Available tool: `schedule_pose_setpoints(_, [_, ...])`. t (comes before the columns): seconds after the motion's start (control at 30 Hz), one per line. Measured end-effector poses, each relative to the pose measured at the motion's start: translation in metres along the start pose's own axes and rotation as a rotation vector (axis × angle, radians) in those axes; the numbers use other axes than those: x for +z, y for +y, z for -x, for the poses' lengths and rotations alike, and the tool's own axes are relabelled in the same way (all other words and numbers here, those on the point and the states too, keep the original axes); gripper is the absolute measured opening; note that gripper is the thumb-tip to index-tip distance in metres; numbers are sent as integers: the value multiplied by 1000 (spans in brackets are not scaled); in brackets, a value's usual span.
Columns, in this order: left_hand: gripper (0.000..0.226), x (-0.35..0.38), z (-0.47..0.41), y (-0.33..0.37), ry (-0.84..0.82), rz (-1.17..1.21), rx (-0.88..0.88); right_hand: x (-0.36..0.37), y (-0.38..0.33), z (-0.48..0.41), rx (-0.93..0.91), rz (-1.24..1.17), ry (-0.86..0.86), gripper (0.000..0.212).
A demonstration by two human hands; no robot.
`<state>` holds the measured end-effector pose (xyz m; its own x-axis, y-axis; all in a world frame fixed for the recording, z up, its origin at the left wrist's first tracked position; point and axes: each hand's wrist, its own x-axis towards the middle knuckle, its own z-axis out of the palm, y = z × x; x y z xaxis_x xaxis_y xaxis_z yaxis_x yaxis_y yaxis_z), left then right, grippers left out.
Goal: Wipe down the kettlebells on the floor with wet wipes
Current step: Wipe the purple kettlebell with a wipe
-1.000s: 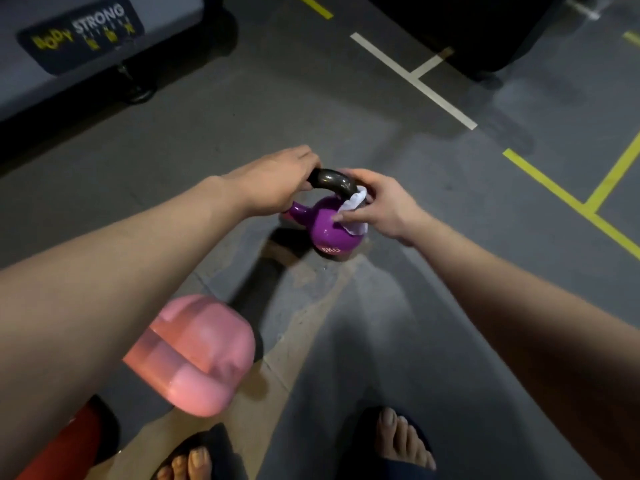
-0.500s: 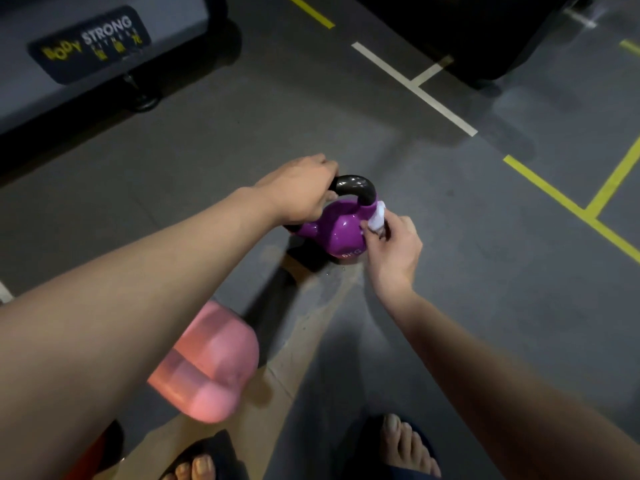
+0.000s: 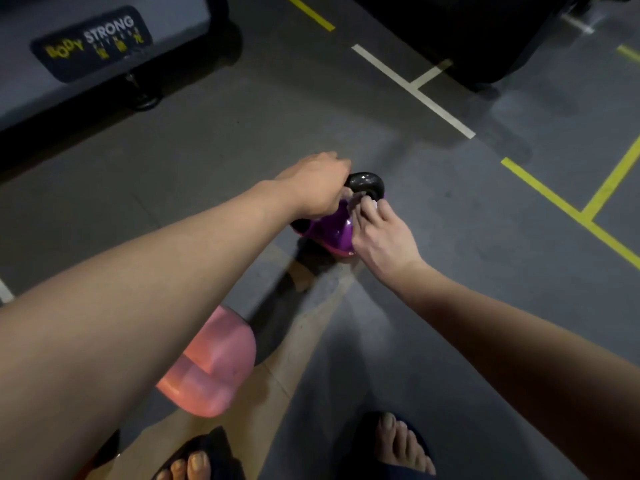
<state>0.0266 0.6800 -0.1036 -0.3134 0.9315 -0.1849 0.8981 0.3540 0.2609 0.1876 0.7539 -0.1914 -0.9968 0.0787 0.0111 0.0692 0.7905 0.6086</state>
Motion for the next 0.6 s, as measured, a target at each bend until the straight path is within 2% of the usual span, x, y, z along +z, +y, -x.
schedule_pose_setpoints(0.13, [29, -4, -4, 2, -38, -7, -22, 1, 14, 5, -103, 23, 79, 36])
schedule_pose_setpoints(0.23, [28, -7, -6, 1, -57, 3, -31, 9, 30, 21, -169, 53, 137, 41])
schedule_pose_setpoints(0.33, [29, -5, -7, -3, -57, 44, -31, 14, 47, 34, -73, -75, 211, 30])
schedule_pose_setpoints(0.4, [30, -4, -7, -4, -54, 72, -33, 13, 54, 33, 97, -251, 247, 21])
schedule_pose_setpoints(0.53, [34, -3, -11, -6, -46, 150, -75, -11, 16, 17, 409, -847, 225, 37])
schedule_pose_setpoints(0.6, [35, -4, -12, -9, -37, 163, -94, -26, -14, 2, 545, -1108, 265, 25])
